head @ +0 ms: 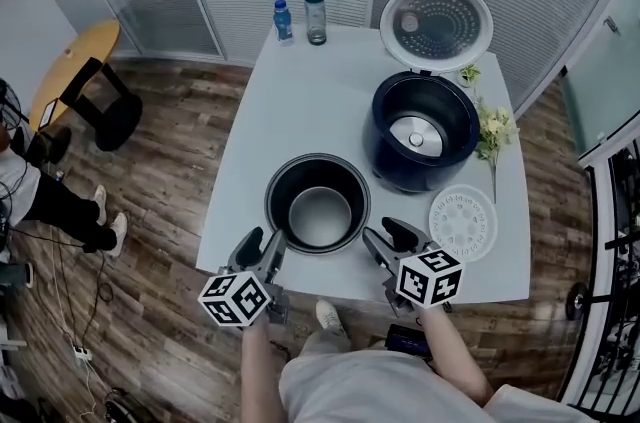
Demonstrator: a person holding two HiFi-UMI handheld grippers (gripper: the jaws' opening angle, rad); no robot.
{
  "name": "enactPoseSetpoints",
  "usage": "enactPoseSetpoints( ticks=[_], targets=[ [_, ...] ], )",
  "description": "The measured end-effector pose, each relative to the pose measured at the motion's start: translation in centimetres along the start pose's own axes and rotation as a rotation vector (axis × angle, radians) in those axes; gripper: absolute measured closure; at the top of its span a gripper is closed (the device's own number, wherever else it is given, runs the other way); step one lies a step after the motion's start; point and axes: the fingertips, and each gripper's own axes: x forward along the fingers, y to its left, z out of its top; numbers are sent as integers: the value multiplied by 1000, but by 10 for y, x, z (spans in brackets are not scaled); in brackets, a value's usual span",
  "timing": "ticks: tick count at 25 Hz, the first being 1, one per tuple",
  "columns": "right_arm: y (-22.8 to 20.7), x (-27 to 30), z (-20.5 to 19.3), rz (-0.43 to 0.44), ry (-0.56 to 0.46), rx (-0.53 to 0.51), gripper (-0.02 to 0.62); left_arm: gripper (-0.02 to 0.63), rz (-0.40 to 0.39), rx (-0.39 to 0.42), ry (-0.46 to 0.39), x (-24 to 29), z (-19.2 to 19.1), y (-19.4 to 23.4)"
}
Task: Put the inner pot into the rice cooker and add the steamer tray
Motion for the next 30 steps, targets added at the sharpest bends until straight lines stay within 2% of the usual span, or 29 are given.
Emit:
enactPoseSetpoints(
  ticks=[7,14,19,23,27,30],
  targets=[
    [-9,37,-1,-46,7,35,391,365,-4,-15,67,25,-5,33],
    [-22,52,-3,-132,-5,39,391,366,-19,-19,115,43,-10,55],
    [-33,63,-12,-195,31,37,391,368,-45,-23,137,58,-13,57],
    [-37,72,-13,-204,38,53,391,375,-59,-19,147,70,-12,59],
    [-41,74,-17,-224,55,66,397,405,-67,-19,158,74,-16,58],
    [-39,73,-20,-215,62,75,427,448,-79,-20,159,74,-18,56]
  ],
)
